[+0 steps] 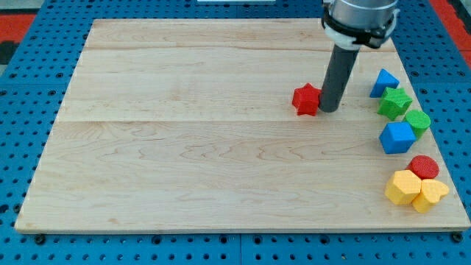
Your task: Slide the red star diagonal top left side of the blue triangle
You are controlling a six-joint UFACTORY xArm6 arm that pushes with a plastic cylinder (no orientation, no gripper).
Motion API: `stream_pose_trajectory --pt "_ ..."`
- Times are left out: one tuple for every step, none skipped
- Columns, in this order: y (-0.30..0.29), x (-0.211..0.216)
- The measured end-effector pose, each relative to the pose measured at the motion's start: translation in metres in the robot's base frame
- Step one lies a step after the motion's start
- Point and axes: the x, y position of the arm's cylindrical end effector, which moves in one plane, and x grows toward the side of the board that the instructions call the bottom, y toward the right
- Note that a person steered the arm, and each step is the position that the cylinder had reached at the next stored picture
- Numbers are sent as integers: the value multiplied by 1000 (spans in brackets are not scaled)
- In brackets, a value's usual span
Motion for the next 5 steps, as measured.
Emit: stream_pose_trajectory --pt "1 3" --pt "29 80" --pt "17 123" --pt "-27 114" --pt "-50 55"
